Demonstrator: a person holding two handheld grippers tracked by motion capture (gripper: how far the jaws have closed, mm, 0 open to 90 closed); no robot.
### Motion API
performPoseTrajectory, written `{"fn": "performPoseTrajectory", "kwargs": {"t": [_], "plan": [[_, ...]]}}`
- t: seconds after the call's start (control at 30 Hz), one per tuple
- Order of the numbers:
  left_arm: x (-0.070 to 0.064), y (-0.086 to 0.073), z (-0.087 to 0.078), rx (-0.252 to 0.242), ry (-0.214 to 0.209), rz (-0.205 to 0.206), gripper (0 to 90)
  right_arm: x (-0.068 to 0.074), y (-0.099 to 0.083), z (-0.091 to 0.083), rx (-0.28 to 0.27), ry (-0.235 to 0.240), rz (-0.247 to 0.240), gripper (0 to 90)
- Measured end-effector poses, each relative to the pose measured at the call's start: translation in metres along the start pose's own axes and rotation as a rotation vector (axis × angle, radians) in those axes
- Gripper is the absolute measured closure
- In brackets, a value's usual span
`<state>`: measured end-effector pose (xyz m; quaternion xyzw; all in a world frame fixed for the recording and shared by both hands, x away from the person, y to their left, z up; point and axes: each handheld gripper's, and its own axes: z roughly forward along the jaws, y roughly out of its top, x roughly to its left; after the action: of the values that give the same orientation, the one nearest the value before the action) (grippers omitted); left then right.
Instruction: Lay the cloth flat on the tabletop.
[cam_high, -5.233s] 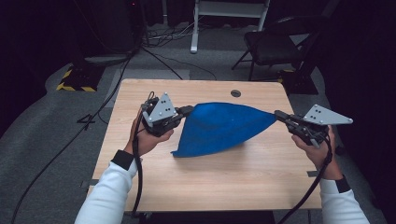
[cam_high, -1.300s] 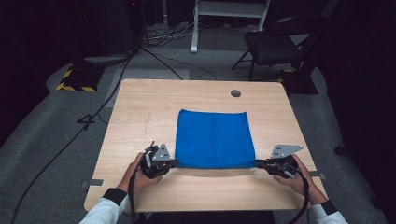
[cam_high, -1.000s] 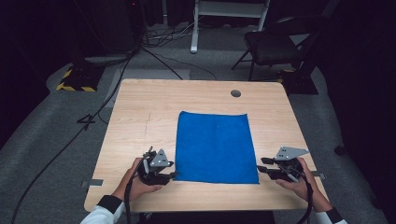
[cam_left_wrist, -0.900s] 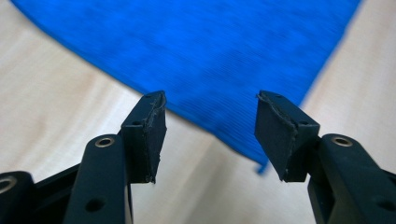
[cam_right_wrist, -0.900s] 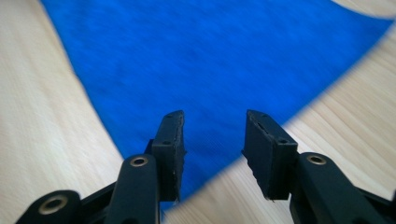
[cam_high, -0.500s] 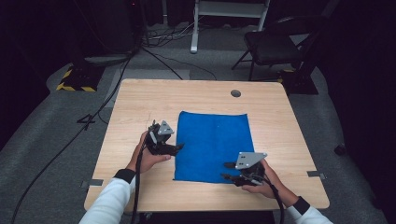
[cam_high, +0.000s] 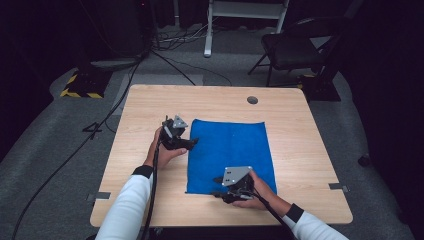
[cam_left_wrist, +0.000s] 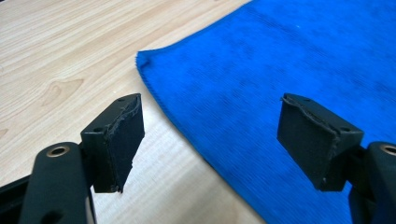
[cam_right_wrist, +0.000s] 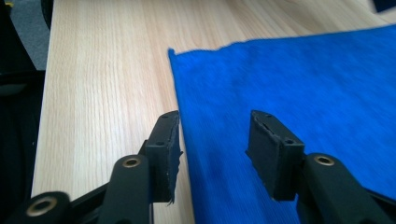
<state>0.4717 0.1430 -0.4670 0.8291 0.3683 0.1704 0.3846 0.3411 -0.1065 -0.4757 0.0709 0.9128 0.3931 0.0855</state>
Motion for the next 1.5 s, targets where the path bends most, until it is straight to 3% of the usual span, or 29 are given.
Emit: {"fn": "performPoseTrajectory", "kwargs": {"t": [0.17, 0.3, 0.7, 0.83, 1.07, 1.17, 1.37, 1.5], "plan": [[0.010, 0.007, 0.010, 0.008, 0.004, -0.015, 23.4, 0.001, 0.008, 0.012, 0.001, 0.010, -0.010, 51.7], [0.015, 0.013, 0.026, 0.032, 0.035, -0.037, 25.3, 0.003, 0.015, 0.021, -0.001, 0.023, -0.016, 51.2], [0.023, 0.028, 0.060, 0.075, 0.081, -0.088, 27.1, 0.009, 0.011, 0.033, 0.039, 0.037, -0.030, 52.9], [0.024, 0.029, 0.063, 0.082, 0.086, -0.087, 33.3, 0.006, 0.009, 0.033, 0.043, 0.030, -0.022, 53.4], [0.032, 0.022, 0.068, 0.124, 0.099, -0.088, 61.3, 0.001, 0.006, 0.033, 0.047, 0.023, 0.001, 53.6], [0.035, 0.020, 0.067, 0.113, 0.066, -0.089, 69.8, 0.000, 0.006, 0.033, 0.045, 0.024, 0.007, 53.6], [0.033, 0.021, 0.068, 0.108, 0.056, -0.069, 85.8, -0.002, 0.005, 0.033, 0.044, 0.026, 0.007, 53.7], [0.034, 0.019, 0.065, 0.105, 0.063, -0.072, 87.7, -0.002, 0.006, 0.034, 0.041, 0.022, 0.008, 53.4]]}}
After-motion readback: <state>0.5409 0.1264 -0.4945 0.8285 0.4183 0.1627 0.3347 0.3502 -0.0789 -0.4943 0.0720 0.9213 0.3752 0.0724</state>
